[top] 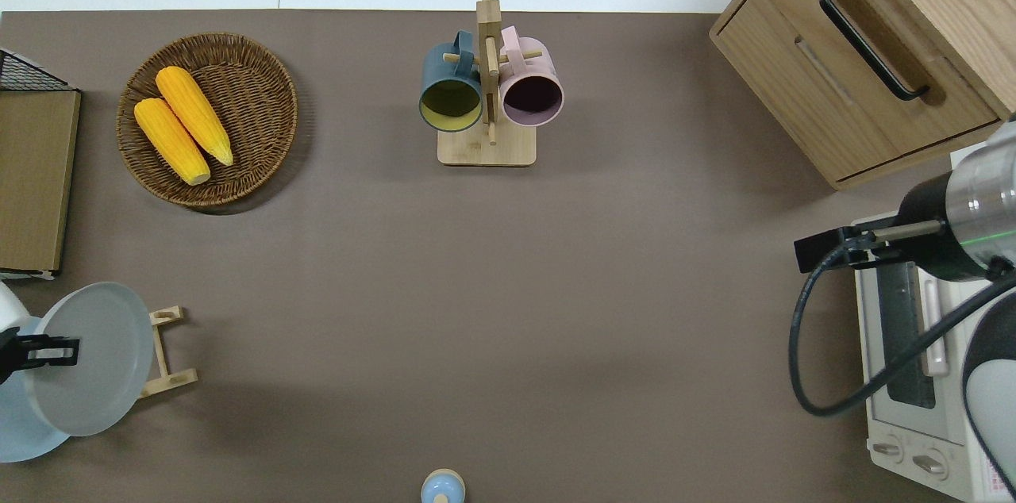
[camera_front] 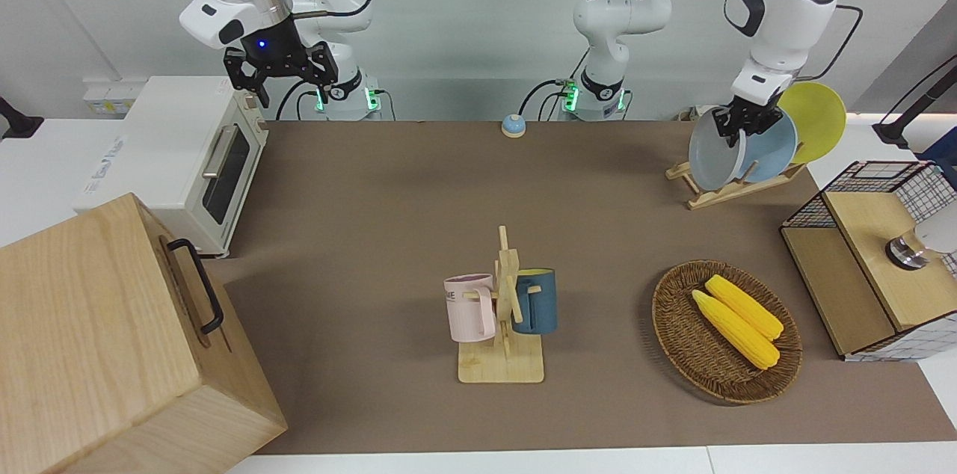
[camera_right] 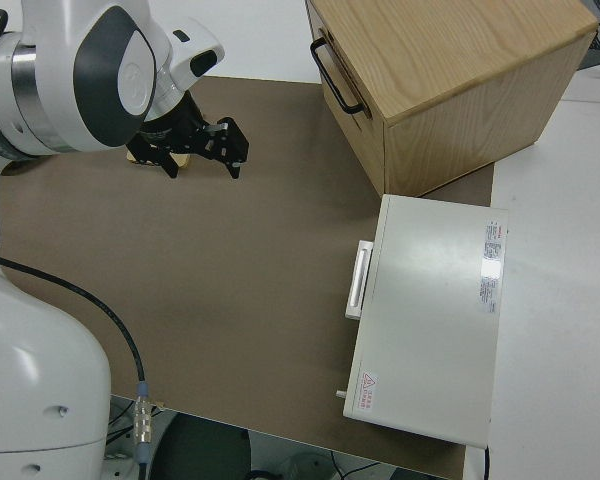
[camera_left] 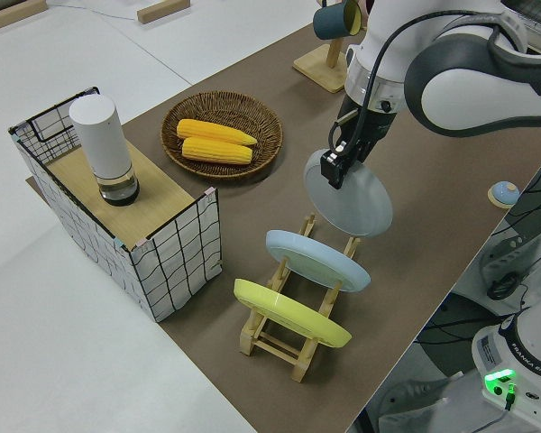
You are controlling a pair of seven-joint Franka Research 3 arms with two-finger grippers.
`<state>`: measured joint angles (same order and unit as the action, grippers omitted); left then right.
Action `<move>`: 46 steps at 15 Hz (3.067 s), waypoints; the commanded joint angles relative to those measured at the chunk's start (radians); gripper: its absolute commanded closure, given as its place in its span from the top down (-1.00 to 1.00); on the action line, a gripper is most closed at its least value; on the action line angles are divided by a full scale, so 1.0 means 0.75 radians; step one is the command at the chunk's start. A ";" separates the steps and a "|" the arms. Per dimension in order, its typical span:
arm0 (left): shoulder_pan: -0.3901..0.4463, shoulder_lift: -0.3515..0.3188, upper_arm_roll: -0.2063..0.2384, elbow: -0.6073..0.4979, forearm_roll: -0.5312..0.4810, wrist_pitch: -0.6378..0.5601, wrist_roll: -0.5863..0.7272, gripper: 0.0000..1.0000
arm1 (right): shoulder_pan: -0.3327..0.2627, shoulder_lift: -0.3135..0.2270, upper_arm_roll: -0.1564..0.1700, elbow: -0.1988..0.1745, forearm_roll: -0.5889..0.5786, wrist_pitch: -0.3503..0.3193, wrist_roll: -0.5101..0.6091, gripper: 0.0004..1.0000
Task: Pick gray plate from low plate rack and place it on table with left arm
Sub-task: 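Lift the gray plate up out of the rack with the left gripper, then carry the plate away from the rack and lower it onto the table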
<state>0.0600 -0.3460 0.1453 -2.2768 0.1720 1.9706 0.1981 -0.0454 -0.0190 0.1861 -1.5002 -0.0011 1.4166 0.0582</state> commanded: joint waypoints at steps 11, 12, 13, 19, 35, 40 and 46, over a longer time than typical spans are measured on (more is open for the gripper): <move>-0.015 -0.032 -0.132 0.244 -0.198 -0.431 -0.160 -1.00 | -0.013 -0.003 0.008 0.008 0.014 -0.017 0.000 0.98; -0.015 -0.030 -0.145 0.244 -0.241 -0.441 -0.178 -1.00 | -0.013 -0.003 0.008 0.008 0.014 -0.017 -0.002 0.97; -0.015 -0.030 -0.145 0.242 -0.294 -0.445 -0.198 -1.00 | -0.013 -0.003 0.008 0.008 0.014 -0.017 -0.002 0.98; -0.010 -0.015 -0.139 0.207 -0.542 -0.466 -0.201 -1.00 | -0.013 -0.003 0.006 0.008 0.014 -0.017 -0.002 0.97; 0.069 0.183 -0.102 -0.097 -0.939 -0.224 0.368 -1.00 | -0.013 -0.003 0.008 0.008 0.014 -0.017 -0.002 0.98; 0.067 0.183 -0.104 -0.212 -0.990 -0.100 0.470 -1.00 | -0.013 -0.003 0.008 0.008 0.014 -0.017 -0.002 0.98; 0.045 0.183 -0.106 -0.278 -1.009 -0.010 0.495 -1.00 | -0.013 -0.003 0.008 0.008 0.014 -0.017 -0.002 0.97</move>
<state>0.1082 -0.1928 0.0630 -2.4451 -0.5593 1.9151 0.5413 -0.0454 -0.0190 0.1861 -1.5002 -0.0011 1.4166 0.0582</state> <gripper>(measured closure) 0.885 0.009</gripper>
